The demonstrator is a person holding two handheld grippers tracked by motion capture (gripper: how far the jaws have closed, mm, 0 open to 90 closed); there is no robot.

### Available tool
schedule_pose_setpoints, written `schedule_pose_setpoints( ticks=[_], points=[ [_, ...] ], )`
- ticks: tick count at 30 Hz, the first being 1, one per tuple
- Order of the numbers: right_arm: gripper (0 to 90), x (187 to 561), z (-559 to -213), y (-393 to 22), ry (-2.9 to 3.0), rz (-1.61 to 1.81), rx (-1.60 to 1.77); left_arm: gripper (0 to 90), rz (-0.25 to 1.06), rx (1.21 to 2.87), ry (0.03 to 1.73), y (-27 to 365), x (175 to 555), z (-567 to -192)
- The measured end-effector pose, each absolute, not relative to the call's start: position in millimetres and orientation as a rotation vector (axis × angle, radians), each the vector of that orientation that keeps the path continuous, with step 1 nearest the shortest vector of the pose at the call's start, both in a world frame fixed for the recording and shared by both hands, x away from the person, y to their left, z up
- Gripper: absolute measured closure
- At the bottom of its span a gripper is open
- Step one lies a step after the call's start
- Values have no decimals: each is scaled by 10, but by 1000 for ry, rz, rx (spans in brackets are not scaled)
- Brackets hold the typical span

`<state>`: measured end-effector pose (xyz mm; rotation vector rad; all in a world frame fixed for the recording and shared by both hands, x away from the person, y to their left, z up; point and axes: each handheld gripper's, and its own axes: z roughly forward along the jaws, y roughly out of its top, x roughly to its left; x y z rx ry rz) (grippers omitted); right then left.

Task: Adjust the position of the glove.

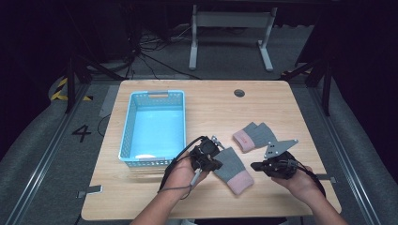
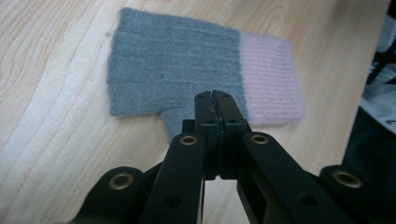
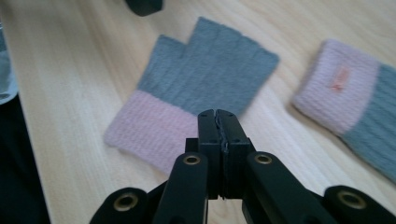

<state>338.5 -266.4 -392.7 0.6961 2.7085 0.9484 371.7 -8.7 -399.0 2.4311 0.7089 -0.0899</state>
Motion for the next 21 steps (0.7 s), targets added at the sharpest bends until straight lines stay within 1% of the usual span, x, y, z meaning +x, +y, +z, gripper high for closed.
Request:
schedule_pose_setpoints(
  ticks=[10, 21],
  points=[
    [896, 3303, -4074, -2465, 2795, 919, 618, 898, -66, 2509, 686, -214, 3728, -4082],
    [896, 3313, -4257, -2357, 2868, 861, 597, 897, -87, 2546, 648, -243, 3723, -4140]
  ],
)
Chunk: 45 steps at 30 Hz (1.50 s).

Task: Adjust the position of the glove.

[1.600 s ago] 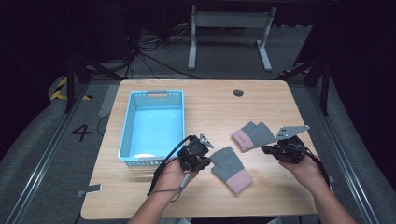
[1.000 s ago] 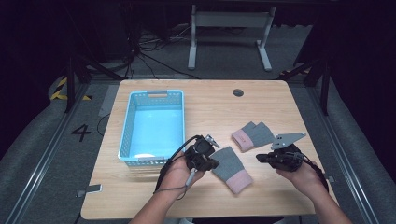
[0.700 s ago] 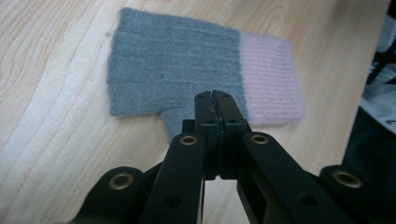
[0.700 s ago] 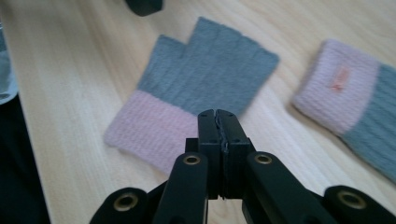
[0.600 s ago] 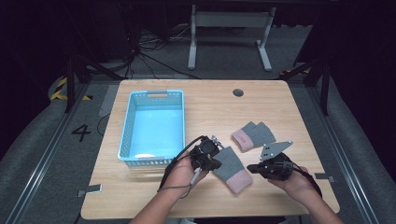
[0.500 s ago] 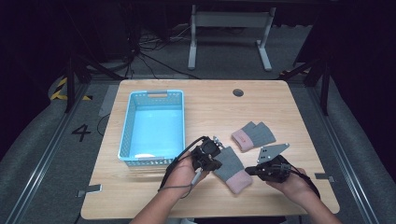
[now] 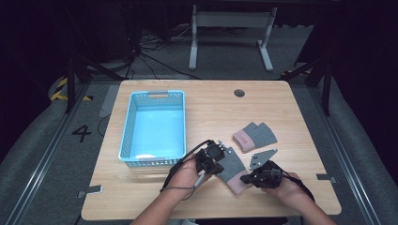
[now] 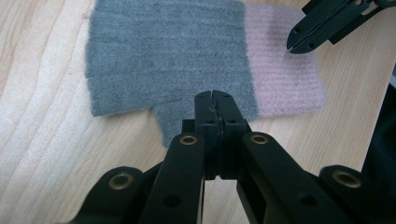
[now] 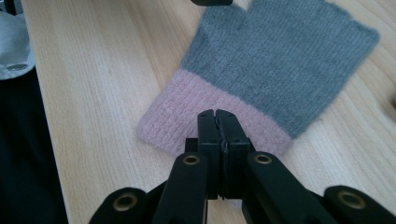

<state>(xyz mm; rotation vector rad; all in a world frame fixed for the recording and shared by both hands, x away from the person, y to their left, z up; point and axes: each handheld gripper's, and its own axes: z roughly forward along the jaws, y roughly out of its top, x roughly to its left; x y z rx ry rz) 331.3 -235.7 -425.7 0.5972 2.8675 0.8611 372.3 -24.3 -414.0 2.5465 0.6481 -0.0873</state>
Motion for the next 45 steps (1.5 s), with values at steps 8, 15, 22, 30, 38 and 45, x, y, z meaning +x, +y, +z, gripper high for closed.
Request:
schedule_pose_setpoints(
  ticks=[8, 15, 22, 30, 38, 45],
  points=[
    [896, 3307, -4276, -2333, 2884, 861, 600, 898, -78, 2554, 664, -224, 3742, -4150],
    [896, 3309, -4302, -2324, 2908, 853, 580, 898, -83, 2582, 663, -260, 3754, -4224],
    [896, 3322, -4319, -2331, 2914, 850, 589, 897, -98, 2584, 672, -254, 3759, -4223],
    [898, 3328, -4323, -2347, 2911, 847, 601, 896, -104, 2572, 683, -234, 3765, -4211],
    [898, 3364, -4321, -2409, 2882, 822, 607, 895, -115, 2563, 681, -220, 3772, -4208],
    [899, 3408, -4321, -2459, 2857, 817, 634, 894, -128, 2569, 690, -209, 3769, -4209]
  ],
)
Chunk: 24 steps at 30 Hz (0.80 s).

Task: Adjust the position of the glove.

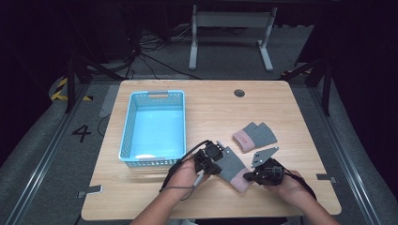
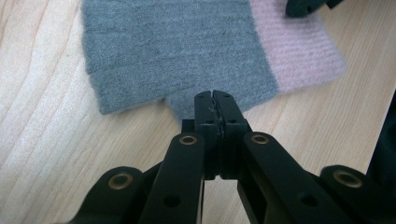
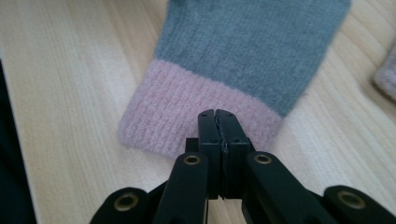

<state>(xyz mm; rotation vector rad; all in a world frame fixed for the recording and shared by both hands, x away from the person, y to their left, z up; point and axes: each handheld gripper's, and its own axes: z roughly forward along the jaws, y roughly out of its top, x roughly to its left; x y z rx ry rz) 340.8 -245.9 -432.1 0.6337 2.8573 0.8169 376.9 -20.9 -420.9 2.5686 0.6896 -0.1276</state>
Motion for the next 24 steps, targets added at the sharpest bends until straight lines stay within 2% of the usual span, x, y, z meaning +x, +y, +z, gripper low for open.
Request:
schedule_pose_setpoints(
  ticks=[11, 17, 19, 24],
  points=[
    [898, 3506, -4337, -2520, 2786, 823, 677, 894, -135, 2570, 694, -185, 3760, -4219],
    [897, 3484, -4286, -2515, 2775, 864, 683, 894, -66, 2514, 689, -201, 3740, -4200],
    [897, 3470, -4247, -2524, 2761, 899, 683, 856, -39, 2450, 693, -210, 3737, -4193],
    [896, 3455, -4194, -2618, 2732, 947, 742, 893, -13, 2432, 695, -270, 3760, -4243]
  ],
)
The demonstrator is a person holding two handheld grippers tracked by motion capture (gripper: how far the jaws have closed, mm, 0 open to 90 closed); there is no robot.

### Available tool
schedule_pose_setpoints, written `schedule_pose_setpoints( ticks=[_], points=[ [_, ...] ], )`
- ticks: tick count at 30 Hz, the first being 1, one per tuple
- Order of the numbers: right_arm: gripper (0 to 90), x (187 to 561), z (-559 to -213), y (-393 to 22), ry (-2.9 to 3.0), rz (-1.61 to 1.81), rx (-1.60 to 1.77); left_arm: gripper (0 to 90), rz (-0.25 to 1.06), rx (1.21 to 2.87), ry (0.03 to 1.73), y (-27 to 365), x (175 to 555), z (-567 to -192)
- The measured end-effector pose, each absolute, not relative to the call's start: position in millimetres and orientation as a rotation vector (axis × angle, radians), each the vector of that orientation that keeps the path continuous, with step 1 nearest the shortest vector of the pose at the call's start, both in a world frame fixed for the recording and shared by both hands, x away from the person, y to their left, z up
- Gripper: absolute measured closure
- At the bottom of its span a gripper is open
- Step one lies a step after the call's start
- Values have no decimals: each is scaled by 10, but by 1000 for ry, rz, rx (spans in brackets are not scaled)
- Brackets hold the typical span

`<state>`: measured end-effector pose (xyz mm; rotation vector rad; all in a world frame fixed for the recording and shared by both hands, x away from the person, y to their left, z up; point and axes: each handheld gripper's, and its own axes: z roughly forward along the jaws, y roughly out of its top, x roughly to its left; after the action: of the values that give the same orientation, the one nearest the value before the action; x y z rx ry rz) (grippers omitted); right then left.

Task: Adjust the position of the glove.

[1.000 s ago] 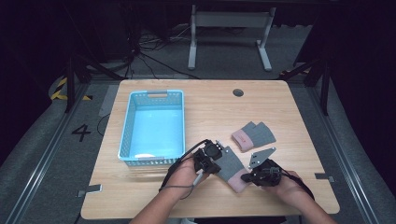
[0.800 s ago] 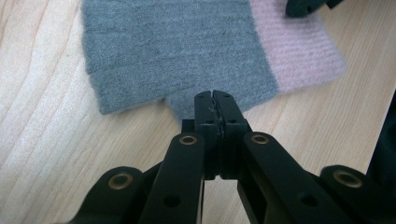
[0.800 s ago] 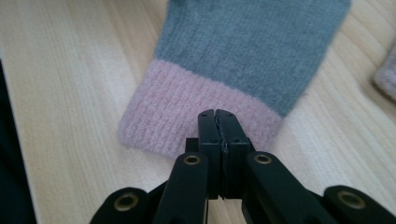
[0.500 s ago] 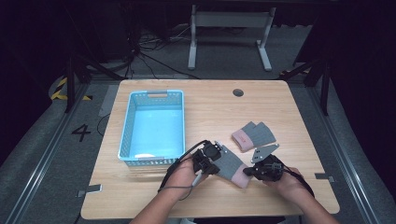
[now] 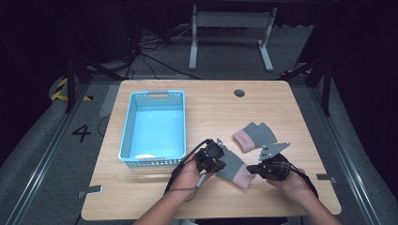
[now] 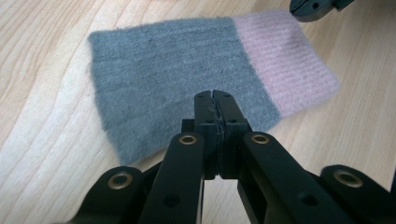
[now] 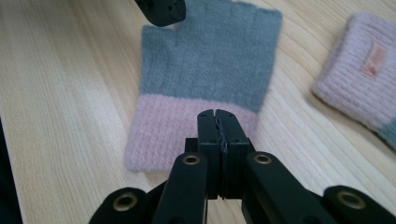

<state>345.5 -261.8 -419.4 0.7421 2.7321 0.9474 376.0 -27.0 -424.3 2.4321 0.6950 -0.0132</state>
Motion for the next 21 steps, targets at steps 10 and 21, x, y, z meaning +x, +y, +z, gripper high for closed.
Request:
schedule_pose_setpoints(
  ticks=[10, 21],
  points=[
    [896, 3450, -4199, -2705, 2727, 956, 794, 895, -2, 2533, 666, -388, 3769, -4378],
    [896, 3488, -4191, -2720, 2720, 964, 807, 895, -116, 2594, 606, -457, 3649, -4357]
  ],
)
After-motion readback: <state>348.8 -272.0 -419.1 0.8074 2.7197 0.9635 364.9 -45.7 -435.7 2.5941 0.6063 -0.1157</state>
